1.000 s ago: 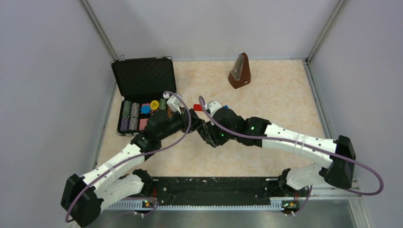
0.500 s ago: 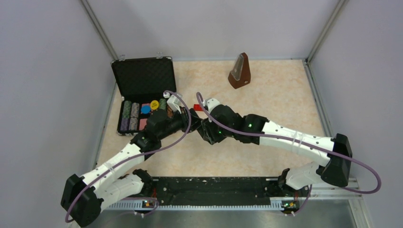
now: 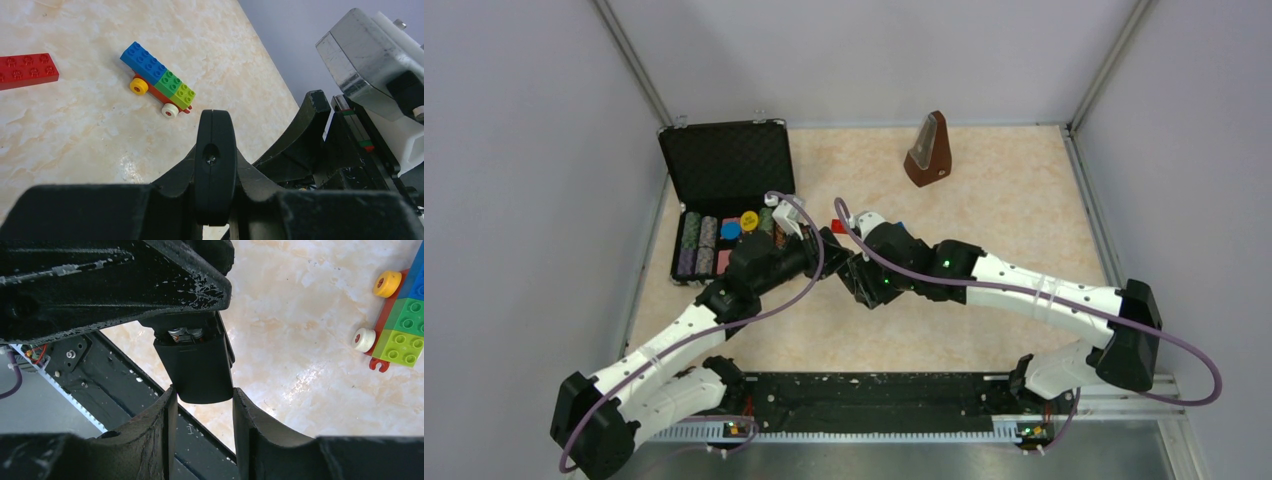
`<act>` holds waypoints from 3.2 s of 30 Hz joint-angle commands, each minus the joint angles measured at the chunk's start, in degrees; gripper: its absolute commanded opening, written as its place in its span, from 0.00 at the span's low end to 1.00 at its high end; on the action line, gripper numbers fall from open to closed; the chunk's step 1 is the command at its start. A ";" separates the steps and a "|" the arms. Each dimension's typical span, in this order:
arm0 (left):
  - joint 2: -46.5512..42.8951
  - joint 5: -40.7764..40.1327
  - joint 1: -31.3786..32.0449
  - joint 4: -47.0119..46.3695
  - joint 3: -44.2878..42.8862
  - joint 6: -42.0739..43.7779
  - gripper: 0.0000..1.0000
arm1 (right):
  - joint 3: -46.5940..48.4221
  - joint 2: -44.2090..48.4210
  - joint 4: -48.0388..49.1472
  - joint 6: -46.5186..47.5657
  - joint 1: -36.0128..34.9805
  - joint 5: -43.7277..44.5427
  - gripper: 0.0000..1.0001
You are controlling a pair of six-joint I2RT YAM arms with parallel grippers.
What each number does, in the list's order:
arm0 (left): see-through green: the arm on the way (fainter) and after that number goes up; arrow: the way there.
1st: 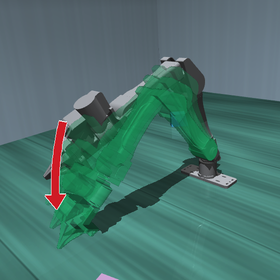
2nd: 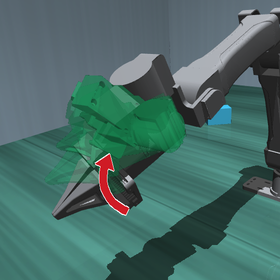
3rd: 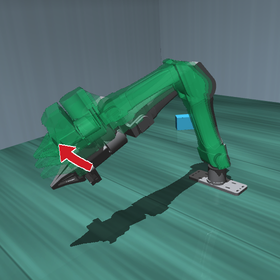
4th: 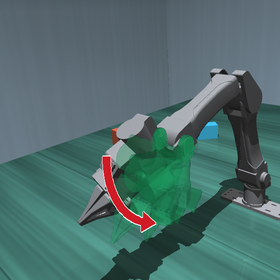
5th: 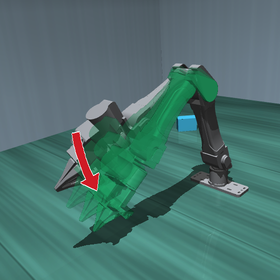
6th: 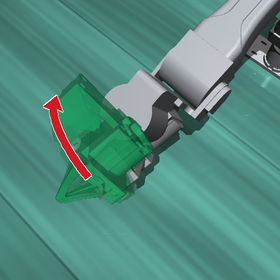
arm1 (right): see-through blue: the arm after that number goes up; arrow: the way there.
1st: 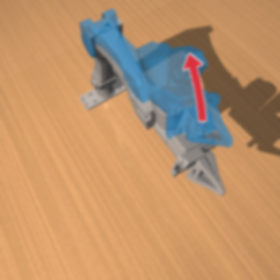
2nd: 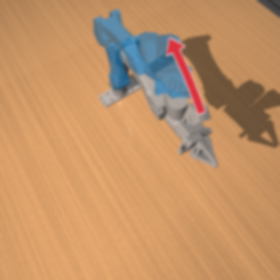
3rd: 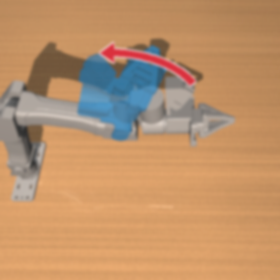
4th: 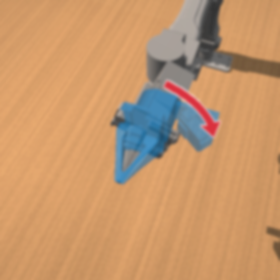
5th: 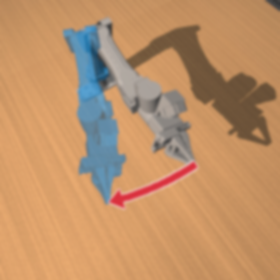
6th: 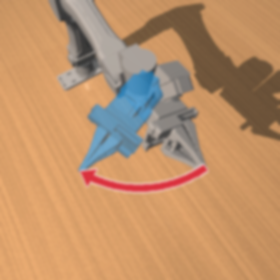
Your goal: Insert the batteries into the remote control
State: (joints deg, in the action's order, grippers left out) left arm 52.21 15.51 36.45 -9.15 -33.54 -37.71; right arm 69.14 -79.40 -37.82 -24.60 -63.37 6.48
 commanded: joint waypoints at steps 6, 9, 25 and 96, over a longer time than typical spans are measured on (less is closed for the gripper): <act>-1.26 1.99 0.18 -3.15 -1.43 2.50 0.00 | 3.65 -0.51 0.75 0.10 -0.82 -0.17 0.27; -1.35 2.71 0.12 -3.74 -1.27 3.07 0.00 | 3.93 -1.00 0.73 0.20 -0.78 -0.55 0.27; -2.21 3.96 0.12 -2.86 -0.87 5.61 0.00 | 4.85 -2.66 -0.82 0.09 -0.78 -1.38 0.27; -29.22 -28.43 0.06 24.16 5.44 -2.58 0.00 | -8.62 -12.26 15.44 -9.33 10.55 -12.45 0.00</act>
State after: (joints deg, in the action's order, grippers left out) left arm 24.53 -21.08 36.45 25.26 -28.88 -48.56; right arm 62.65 -99.83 -24.08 -27.33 -55.31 1.50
